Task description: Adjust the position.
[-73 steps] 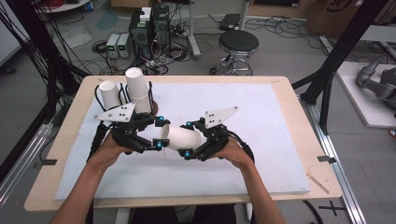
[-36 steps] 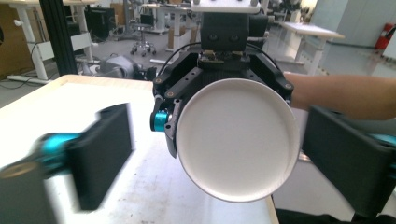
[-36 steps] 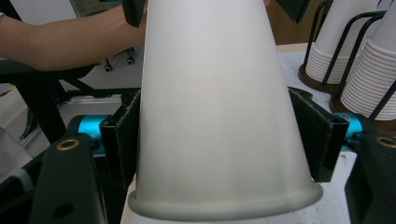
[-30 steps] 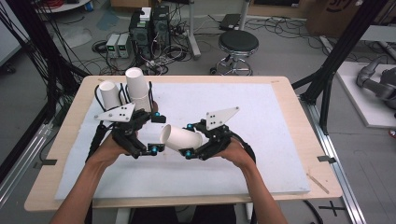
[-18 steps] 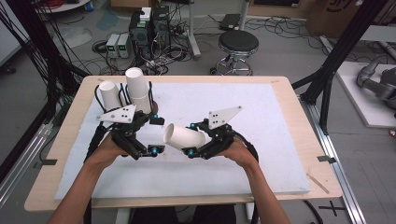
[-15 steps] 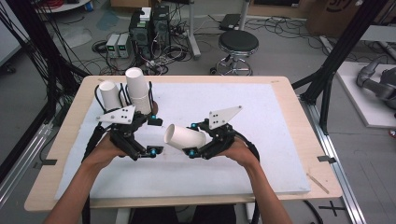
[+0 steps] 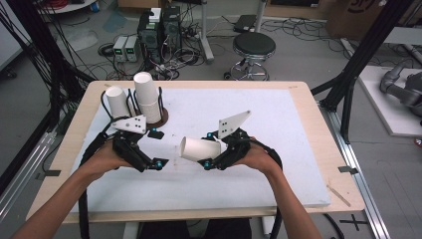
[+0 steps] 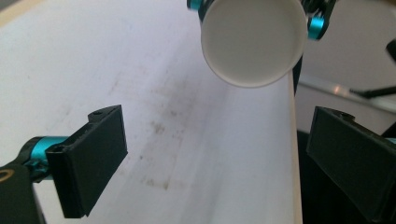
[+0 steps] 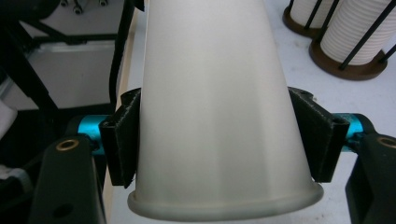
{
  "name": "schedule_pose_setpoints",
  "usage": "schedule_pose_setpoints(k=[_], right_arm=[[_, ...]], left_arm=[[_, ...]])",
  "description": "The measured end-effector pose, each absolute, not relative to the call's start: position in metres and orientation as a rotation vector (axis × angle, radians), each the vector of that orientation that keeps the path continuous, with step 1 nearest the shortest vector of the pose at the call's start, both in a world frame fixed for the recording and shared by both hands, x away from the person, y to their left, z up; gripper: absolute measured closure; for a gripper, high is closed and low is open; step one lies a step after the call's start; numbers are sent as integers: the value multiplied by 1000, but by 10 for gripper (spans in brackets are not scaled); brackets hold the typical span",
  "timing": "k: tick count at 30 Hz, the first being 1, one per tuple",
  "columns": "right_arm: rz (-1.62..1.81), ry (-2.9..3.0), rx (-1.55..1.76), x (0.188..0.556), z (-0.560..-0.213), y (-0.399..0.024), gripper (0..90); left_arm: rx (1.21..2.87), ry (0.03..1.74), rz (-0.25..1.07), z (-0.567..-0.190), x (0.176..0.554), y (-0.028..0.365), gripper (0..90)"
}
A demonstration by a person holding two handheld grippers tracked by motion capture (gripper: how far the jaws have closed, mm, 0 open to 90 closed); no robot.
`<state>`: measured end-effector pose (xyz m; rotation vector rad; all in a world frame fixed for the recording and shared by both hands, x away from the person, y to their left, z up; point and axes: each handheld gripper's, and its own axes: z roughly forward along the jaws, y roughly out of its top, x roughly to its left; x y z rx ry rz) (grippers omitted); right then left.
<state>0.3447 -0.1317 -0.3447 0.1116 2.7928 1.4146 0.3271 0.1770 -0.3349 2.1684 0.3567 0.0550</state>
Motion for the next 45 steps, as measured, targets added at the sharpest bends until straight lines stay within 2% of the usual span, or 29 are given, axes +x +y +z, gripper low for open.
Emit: schedule_pose_setpoints(k=[15,23,38,45], right_arm=[[1127,2897,52,344,-342,-117,276],[1006,2933,32,344,-340,-112,276],[777,2998,-53,344,-331,-92,276],[686,3028,-96,341,-332,-85,276]], left_arm=[[2493,260,-4,-328,330,153,50],[2642,275,26,-328,332,142,50],[2847,246,-36,-334,333,116,51],[2871,234,-56,-336,334,110,51]])
